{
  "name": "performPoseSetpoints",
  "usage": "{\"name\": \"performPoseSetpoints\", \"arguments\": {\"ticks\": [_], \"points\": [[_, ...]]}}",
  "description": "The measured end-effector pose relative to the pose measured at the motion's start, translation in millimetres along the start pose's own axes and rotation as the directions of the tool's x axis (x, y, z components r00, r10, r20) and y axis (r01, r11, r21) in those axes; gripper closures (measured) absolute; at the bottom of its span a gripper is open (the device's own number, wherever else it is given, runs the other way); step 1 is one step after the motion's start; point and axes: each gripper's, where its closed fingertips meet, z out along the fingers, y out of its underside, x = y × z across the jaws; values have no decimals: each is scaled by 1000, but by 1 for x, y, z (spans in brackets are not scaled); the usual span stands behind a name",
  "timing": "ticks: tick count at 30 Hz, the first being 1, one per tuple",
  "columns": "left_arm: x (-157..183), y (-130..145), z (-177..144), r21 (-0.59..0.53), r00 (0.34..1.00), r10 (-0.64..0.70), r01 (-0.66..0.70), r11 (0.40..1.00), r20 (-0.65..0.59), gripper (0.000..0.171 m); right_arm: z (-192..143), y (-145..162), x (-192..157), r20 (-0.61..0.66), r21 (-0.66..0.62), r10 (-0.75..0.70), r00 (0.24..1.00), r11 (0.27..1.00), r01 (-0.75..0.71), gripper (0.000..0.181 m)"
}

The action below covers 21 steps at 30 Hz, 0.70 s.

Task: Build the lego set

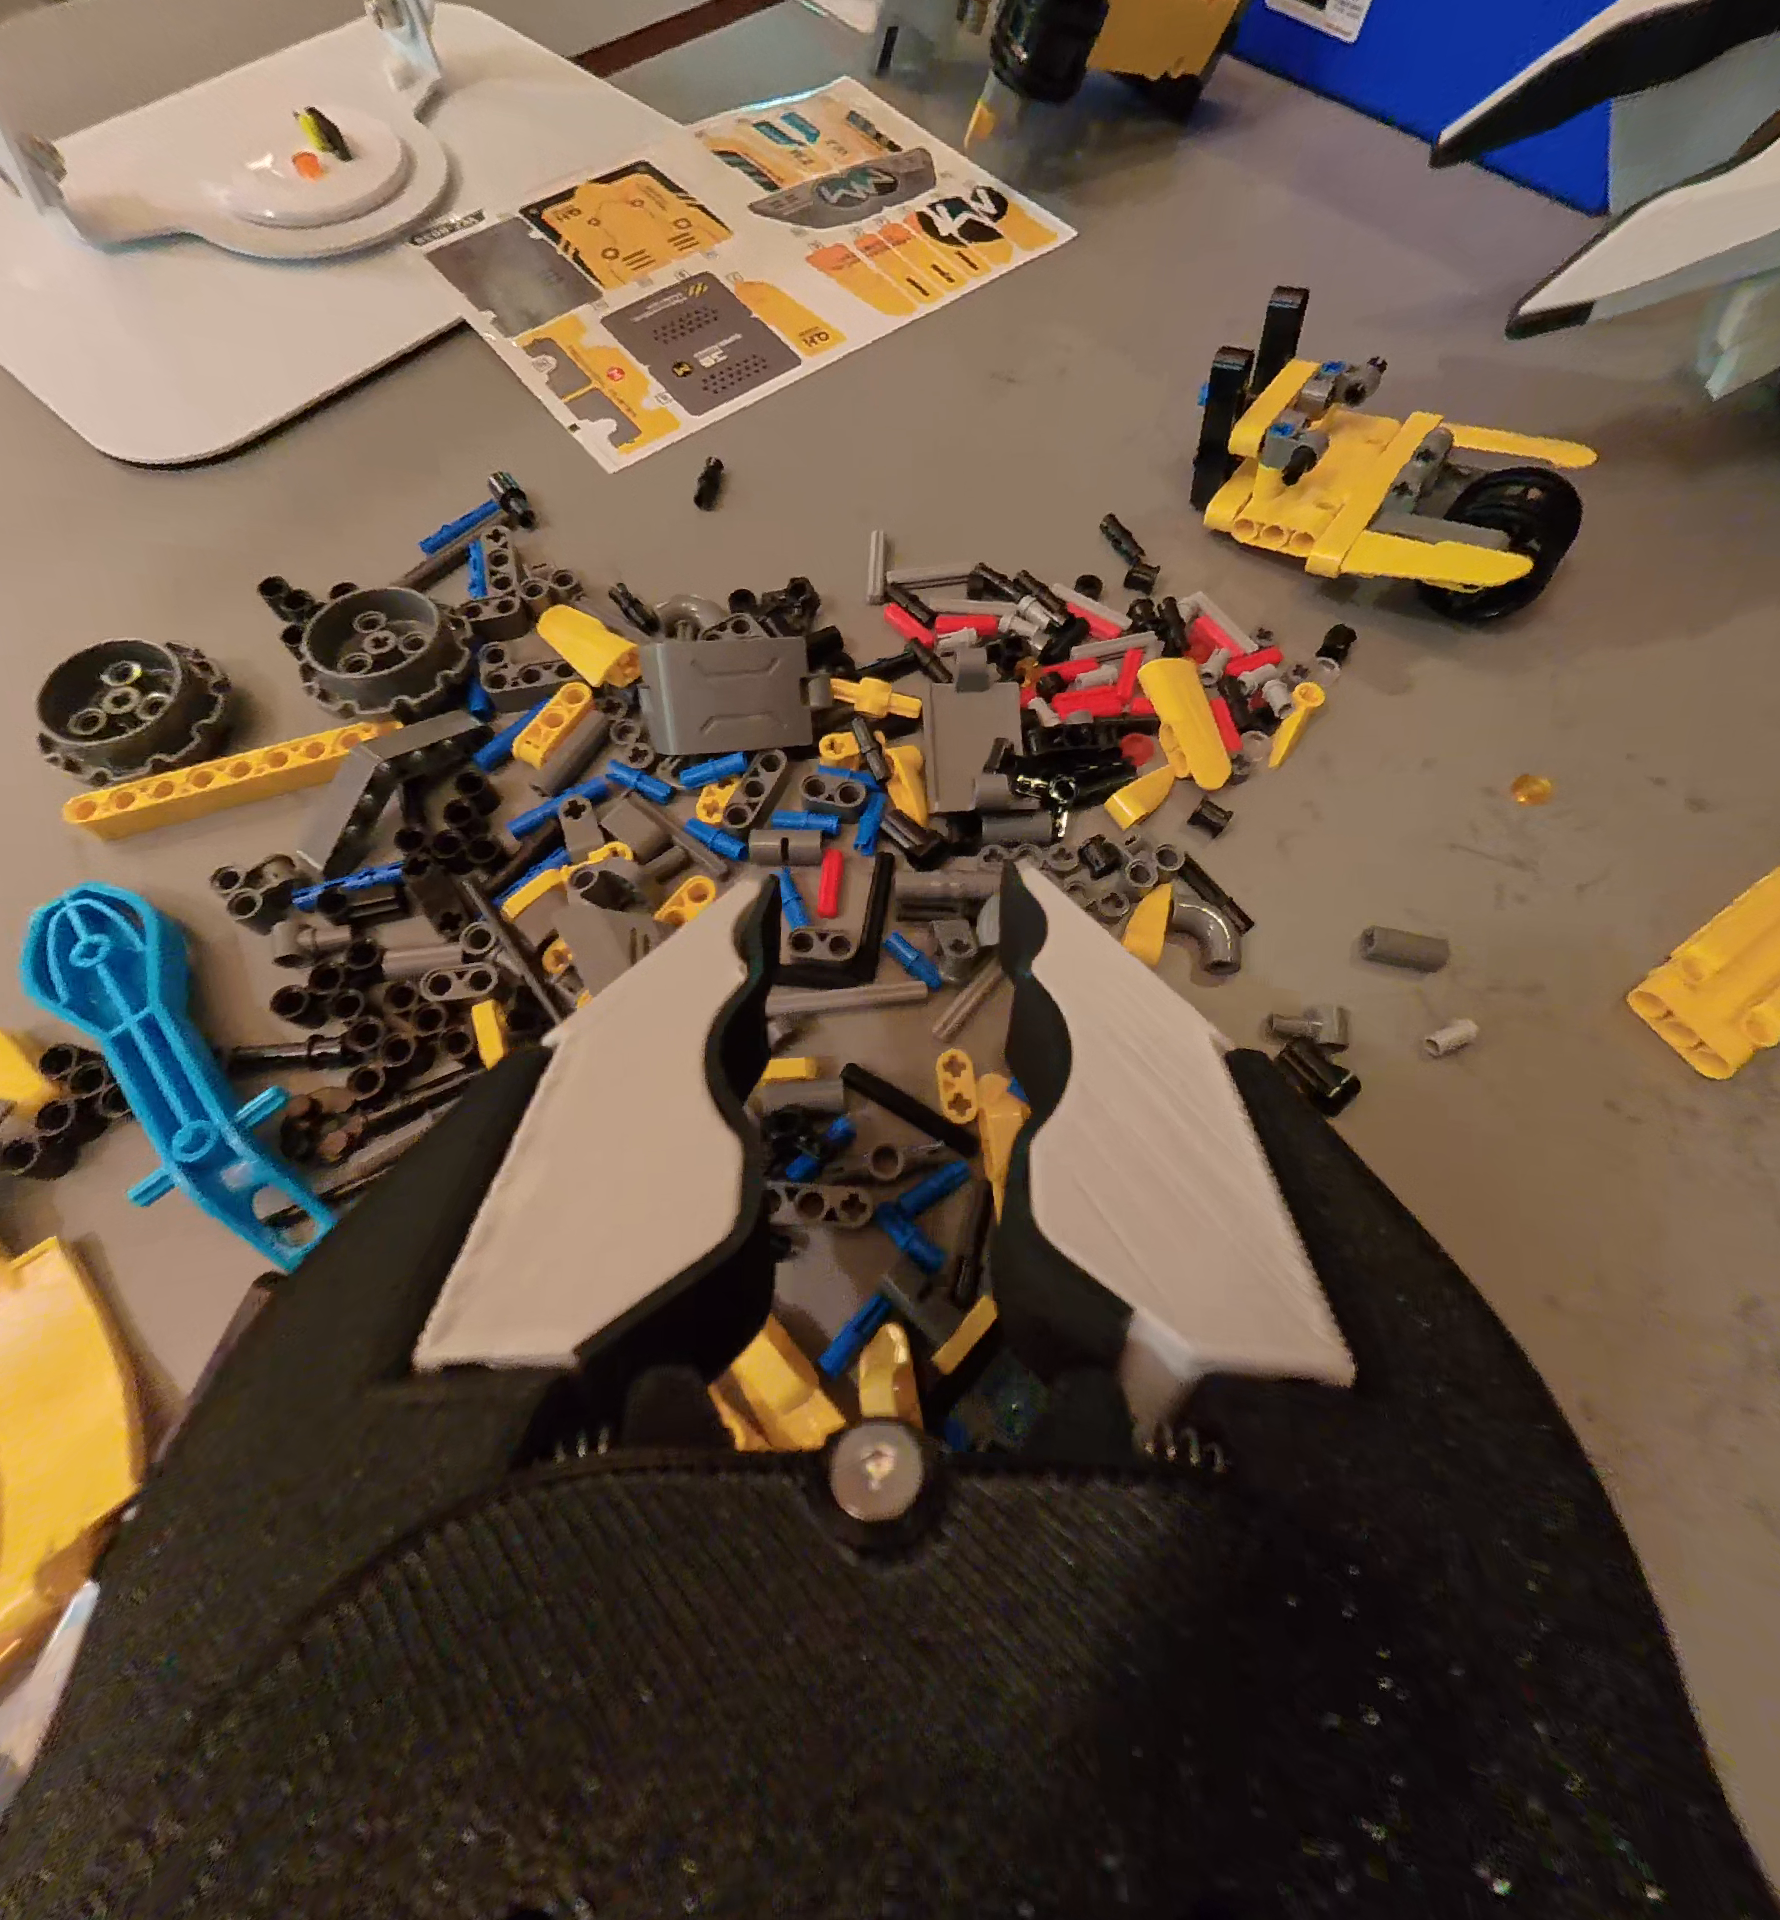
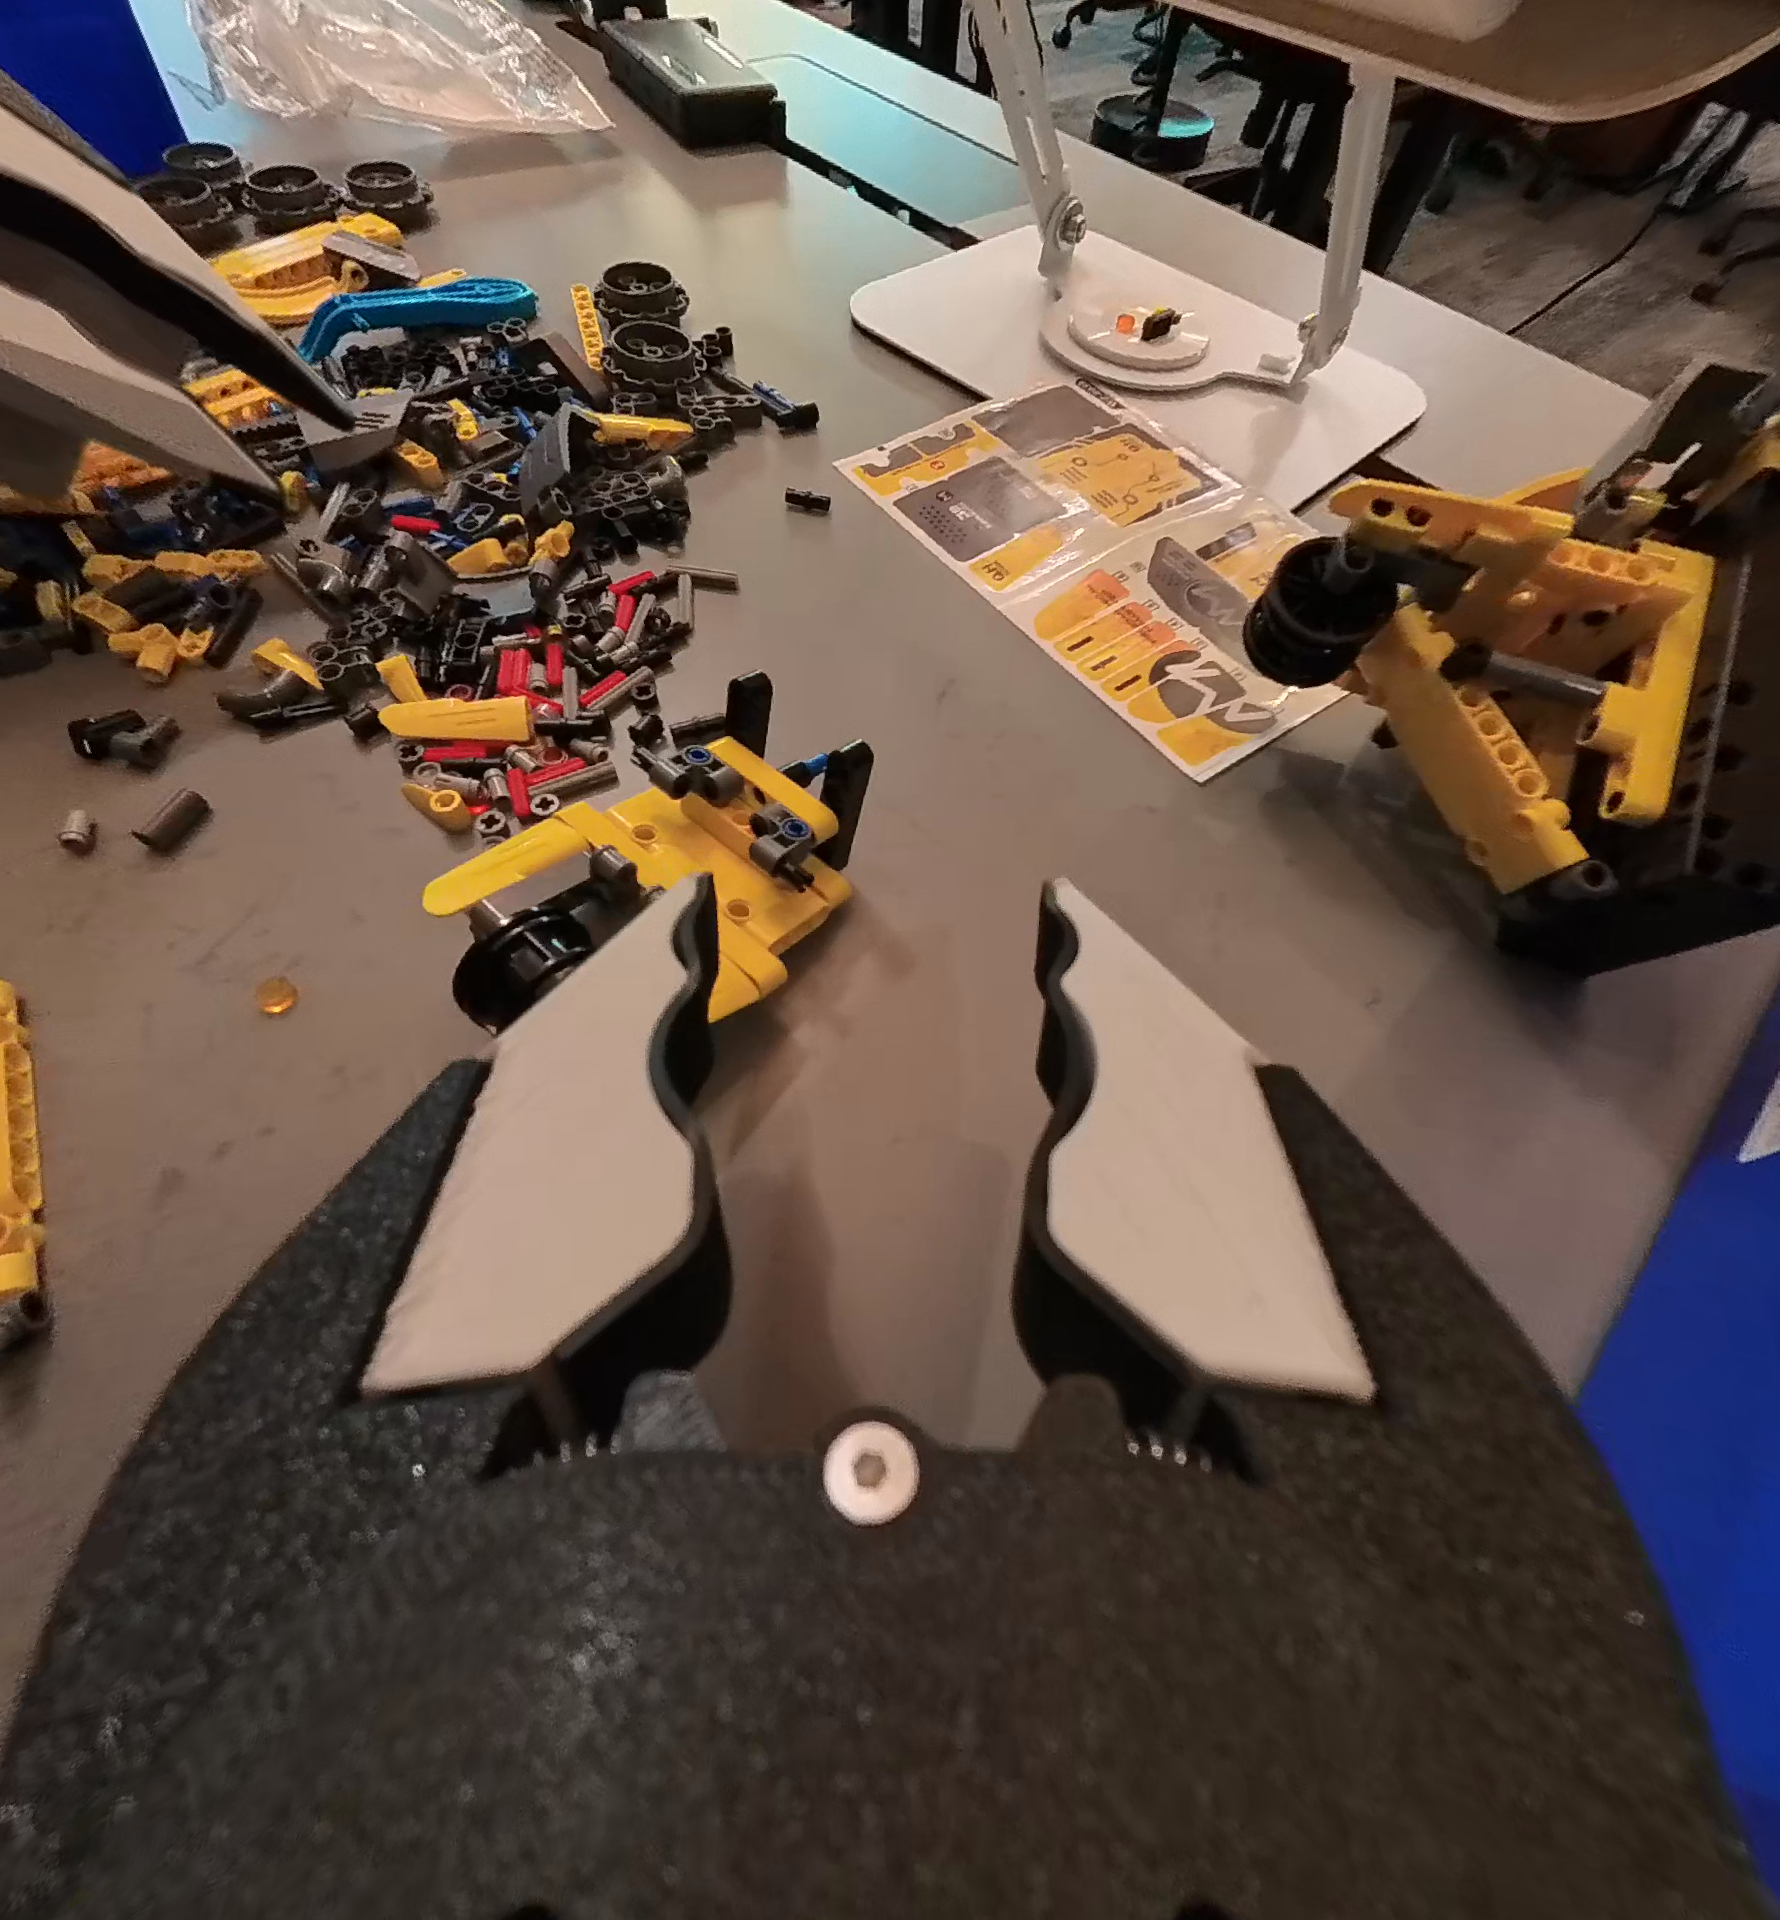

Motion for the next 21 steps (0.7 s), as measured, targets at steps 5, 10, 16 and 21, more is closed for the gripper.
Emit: {"name": "performPoseSetpoints", "arguments": {"ticks": [5,10,16,21], "points": [[46,-20,17,25,988,-40,45,999,-148,123,-2,-2,4,-11,16,20,1000,1000,-20,121],[80,-51,32,31,991,130,-130,991,-30,117,-11,-5,19,-47,67,95,994,994,-92,121],[119,-83,27,62,969,212,-205,977,-129,110,-22,-3,44,-137,105,162,977,983,-149,122],[72,-111,-11,17,951,303,-302,953,-58,101,-25,1,56,-180,111,214,960,974,-196,122]]}}
